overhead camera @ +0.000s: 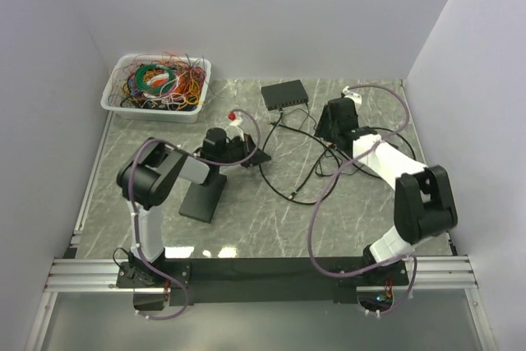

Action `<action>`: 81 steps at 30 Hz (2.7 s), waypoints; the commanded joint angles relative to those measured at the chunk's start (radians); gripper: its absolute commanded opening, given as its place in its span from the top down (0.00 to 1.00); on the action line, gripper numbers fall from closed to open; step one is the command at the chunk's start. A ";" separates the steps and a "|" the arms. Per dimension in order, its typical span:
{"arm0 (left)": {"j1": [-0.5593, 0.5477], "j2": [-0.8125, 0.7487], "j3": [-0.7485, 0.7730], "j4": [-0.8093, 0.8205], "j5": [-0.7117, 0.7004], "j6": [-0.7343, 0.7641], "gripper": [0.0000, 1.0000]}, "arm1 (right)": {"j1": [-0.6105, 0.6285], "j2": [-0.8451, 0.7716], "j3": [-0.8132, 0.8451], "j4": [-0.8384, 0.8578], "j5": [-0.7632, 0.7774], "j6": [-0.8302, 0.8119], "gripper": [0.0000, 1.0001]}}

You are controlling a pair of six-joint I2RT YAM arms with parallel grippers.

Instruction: Insert the plug into the switch port

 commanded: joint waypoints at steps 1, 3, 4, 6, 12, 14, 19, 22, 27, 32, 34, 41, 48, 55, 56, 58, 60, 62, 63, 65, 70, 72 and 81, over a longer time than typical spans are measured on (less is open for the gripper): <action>0.026 -0.105 0.010 -0.079 -0.045 0.113 0.81 | 0.063 -0.141 -0.040 -0.003 -0.011 0.008 0.36; 0.024 -0.079 0.015 -0.127 -0.041 0.151 0.50 | 0.098 -0.173 -0.084 -0.013 -0.008 -0.002 0.36; 0.024 -0.065 0.010 -0.120 -0.038 0.150 0.40 | 0.135 -0.207 -0.103 -0.013 -0.018 0.003 0.36; 0.024 -0.033 -0.004 -0.092 -0.034 0.141 0.35 | 0.166 -0.235 -0.156 -0.011 -0.072 0.017 0.36; 0.026 -0.017 -0.015 -0.075 -0.045 0.138 0.30 | 0.253 -0.238 -0.219 -0.074 -0.107 0.087 0.36; 0.024 -0.019 -0.021 -0.063 -0.038 0.127 0.31 | 0.253 -0.217 -0.222 -0.094 -0.117 0.101 0.36; 0.026 -0.011 -0.036 -0.023 -0.024 0.108 0.33 | 0.272 -0.100 -0.170 -0.144 -0.130 0.109 0.36; 0.026 -0.019 -0.042 -0.034 -0.028 0.124 0.34 | 0.295 -0.036 -0.135 -0.178 -0.120 0.115 0.36; 0.026 -0.025 -0.056 -0.015 -0.025 0.125 0.34 | 0.309 0.000 -0.146 -0.171 -0.104 0.147 0.37; 0.024 -0.006 -0.058 0.018 -0.005 0.108 0.34 | 0.315 0.041 -0.140 -0.166 -0.098 0.152 0.39; 0.024 -0.005 -0.058 0.020 -0.002 0.110 0.34 | 0.315 0.070 -0.135 -0.149 -0.094 0.152 0.41; 0.024 -0.013 -0.067 0.009 -0.011 0.122 0.35 | 0.316 0.138 -0.120 -0.132 -0.081 0.144 0.79; 0.024 -0.006 -0.073 0.035 0.008 0.108 0.31 | 0.313 0.090 -0.110 -0.148 -0.009 0.117 1.00; 0.024 -0.110 -0.097 0.003 -0.053 0.082 0.15 | 0.249 -0.032 -0.034 -0.172 0.048 0.054 1.00; 0.026 -0.129 -0.097 -0.030 -0.068 0.085 0.14 | 0.243 -0.052 -0.009 -0.174 0.048 0.048 1.00; 0.026 -0.196 -0.101 -0.073 -0.126 0.096 0.14 | 0.236 -0.071 0.017 -0.181 0.037 0.038 1.00; 0.024 -0.279 -0.113 -0.118 -0.177 0.096 0.14 | 0.238 -0.098 0.044 -0.186 0.008 0.034 1.00; 0.019 -0.344 -0.140 -0.141 -0.250 0.102 0.15 | 0.236 -0.136 0.048 -0.186 -0.015 0.037 1.00; -0.002 -0.414 -0.153 -0.173 -0.281 0.110 0.18 | 0.236 -0.152 0.043 -0.183 -0.026 0.038 1.00; -0.048 -0.489 -0.173 -0.228 -0.418 0.165 0.19 | 0.236 -0.202 0.023 -0.180 -0.057 0.044 1.00; -0.290 -0.672 -0.215 -0.327 -0.683 0.256 0.24 | 0.243 -0.310 -0.043 -0.164 -0.156 0.078 1.00; -0.397 -0.694 -0.217 -0.340 -0.815 0.263 0.30 | 0.249 -0.345 -0.058 -0.161 -0.190 0.089 1.00; -0.733 -0.487 0.051 -0.535 -1.301 0.345 0.47 | 0.267 -0.408 -0.120 -0.151 -0.212 0.107 1.00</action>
